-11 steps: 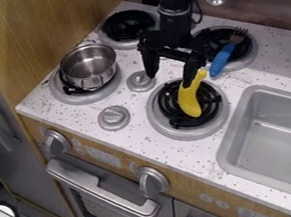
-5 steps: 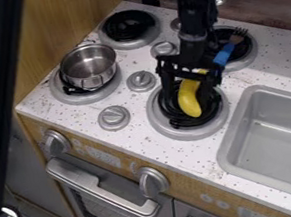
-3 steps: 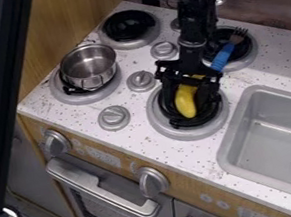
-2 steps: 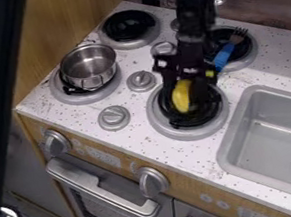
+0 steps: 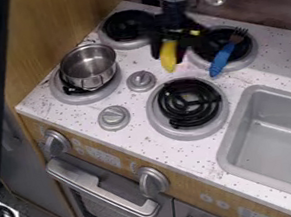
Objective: Take banana to the between the two burner
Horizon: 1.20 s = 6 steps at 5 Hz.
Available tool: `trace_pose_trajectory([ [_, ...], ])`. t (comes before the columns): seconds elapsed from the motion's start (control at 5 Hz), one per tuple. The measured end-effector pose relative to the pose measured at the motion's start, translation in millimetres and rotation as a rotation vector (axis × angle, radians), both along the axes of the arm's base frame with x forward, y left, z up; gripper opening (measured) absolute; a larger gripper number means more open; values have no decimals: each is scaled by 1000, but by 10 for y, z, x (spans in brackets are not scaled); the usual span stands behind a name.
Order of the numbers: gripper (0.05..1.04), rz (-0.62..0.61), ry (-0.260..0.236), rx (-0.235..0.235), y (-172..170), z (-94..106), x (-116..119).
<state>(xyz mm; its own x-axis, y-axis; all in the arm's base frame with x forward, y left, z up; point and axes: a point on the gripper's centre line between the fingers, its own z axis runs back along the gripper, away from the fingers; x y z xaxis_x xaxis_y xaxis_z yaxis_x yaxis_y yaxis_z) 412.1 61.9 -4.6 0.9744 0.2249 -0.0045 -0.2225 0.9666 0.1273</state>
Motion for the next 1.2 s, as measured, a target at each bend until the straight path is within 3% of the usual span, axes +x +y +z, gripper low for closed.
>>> trace_pose_trajectory([
  [0.2,551,0,54,7,83,-269,97],
  [0.4,595,-11,105,-5,119,-323,65],
  [0.6,888,-28,106,-22,111,-429,-18],
  [0.8,1003,-32,75,-45,4,-309,-118],
  [1.0,999,-48,40,-55,-61,58,-212],
  [1.2,999,-35,8,-108,-145,152,-410],
])
